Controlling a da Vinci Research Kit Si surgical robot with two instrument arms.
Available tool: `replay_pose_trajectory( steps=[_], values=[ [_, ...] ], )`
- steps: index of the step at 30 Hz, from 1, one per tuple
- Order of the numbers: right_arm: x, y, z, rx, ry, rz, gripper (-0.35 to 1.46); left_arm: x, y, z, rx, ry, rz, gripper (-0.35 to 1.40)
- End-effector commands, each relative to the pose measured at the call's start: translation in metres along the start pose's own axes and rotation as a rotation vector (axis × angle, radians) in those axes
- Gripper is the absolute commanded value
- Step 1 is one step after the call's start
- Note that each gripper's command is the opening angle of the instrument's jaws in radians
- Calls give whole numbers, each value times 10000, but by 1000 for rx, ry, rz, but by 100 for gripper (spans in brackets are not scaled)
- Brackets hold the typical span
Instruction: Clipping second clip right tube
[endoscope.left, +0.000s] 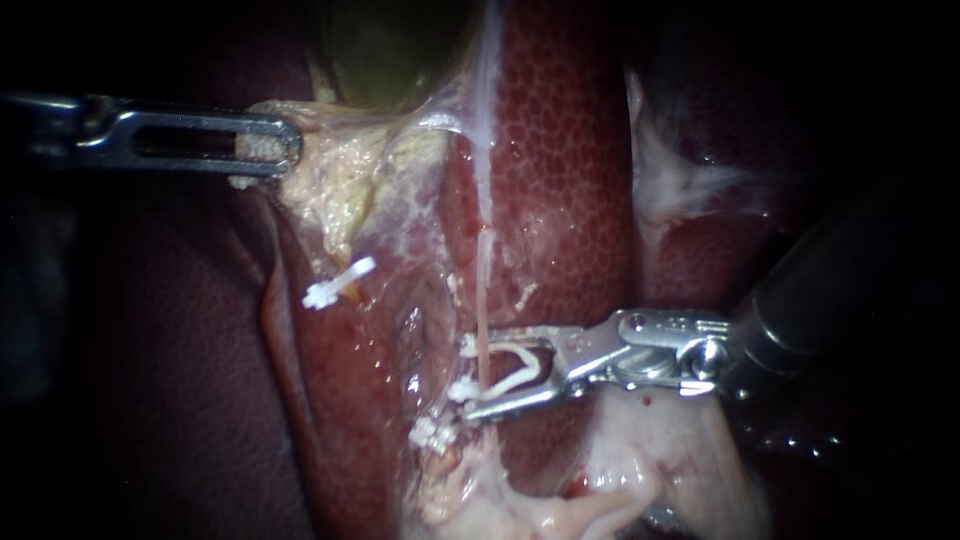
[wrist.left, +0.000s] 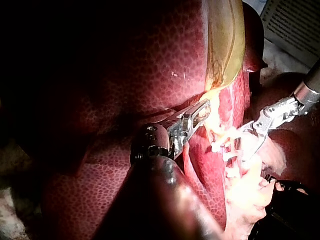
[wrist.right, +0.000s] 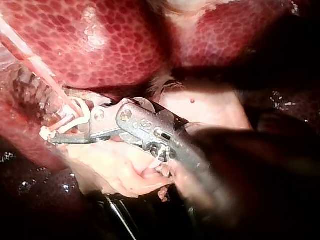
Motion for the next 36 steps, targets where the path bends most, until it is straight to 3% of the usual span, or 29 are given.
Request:
replay_pose_trajectory(
  steps=[1,11,16,26,36],
  values=[
    [-1,0,3,5,-2,6,57,0,0,1,0,0,0,-35],
    [-13,0,17,71,-22,25,42,2,0,1,-1,-1,0,-35],
    [-13,1,15,71,-17,29,30,2,0,2,-2,-1,0,-35],
    [-18,8,6,75,-16,80,-35,3,0,2,-2,-1,1,-35],
    [-20,9,1,76,-20,98,-35,3,0,2,-2,-2,1,-35]
  ],
)
